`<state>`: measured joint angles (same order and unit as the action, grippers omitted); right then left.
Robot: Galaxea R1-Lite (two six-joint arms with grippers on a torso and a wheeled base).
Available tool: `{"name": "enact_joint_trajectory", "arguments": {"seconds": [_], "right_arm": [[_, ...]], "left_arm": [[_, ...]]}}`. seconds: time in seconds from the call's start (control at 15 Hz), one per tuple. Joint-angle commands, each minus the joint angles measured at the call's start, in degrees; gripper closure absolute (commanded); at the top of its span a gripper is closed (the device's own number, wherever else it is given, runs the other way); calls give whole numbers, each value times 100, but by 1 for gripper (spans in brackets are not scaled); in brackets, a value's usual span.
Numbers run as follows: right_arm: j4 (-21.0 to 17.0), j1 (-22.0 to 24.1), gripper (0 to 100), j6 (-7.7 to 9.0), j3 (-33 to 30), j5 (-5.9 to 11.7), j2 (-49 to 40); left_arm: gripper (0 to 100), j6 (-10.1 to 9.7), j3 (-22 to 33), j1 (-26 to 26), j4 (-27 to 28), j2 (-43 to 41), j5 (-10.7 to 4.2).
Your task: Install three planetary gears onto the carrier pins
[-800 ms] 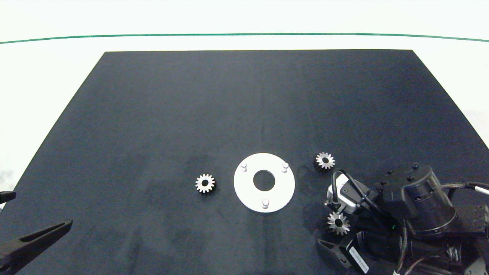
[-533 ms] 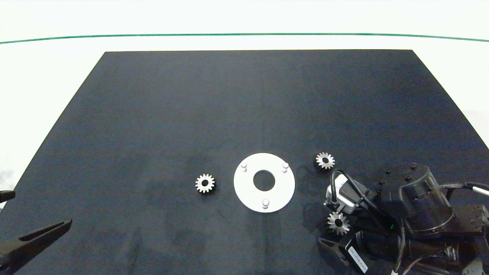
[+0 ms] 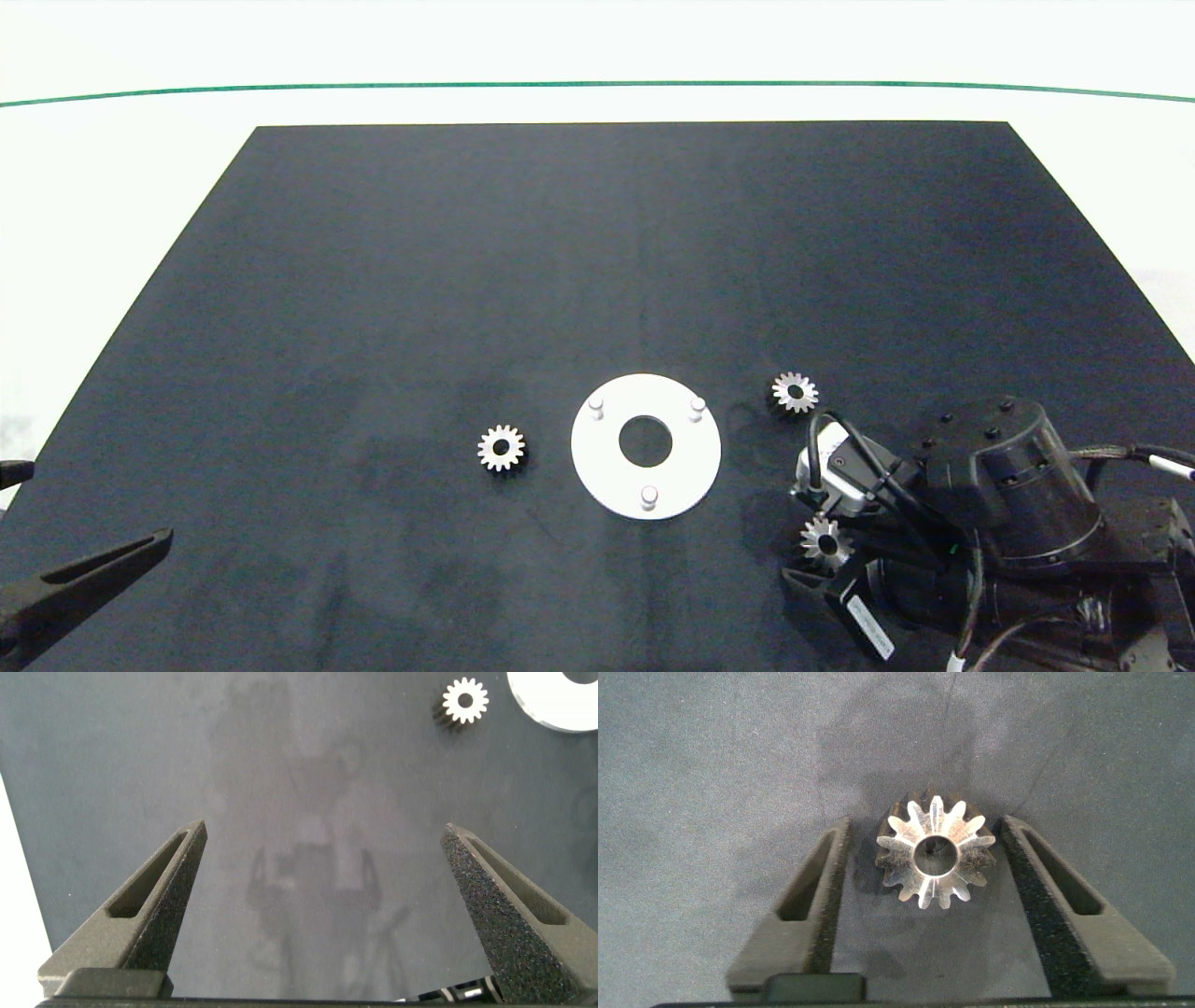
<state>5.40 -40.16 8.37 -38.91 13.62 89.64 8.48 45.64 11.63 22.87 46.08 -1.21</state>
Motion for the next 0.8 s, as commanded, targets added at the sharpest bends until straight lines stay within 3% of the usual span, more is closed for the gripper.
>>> {"name": "enact_joint_trajectory", "arguments": {"seconds": [0.07,0.33,0.53,0.8], "right_arm": [[14,-10,44,6,6,1,-8],[93,-10,51,6,94,-8,-16],[532,-10,57,24,270,9,1],[559,-10,64,33,297,9,19]], "left_arm": [[0,4,6,-3,16,-11,-2],[0,4,6,-3,16,-29,-2],[0,4,15,-3,7,-38,-2],[0,4,41,-3,16,-47,-2]]}}
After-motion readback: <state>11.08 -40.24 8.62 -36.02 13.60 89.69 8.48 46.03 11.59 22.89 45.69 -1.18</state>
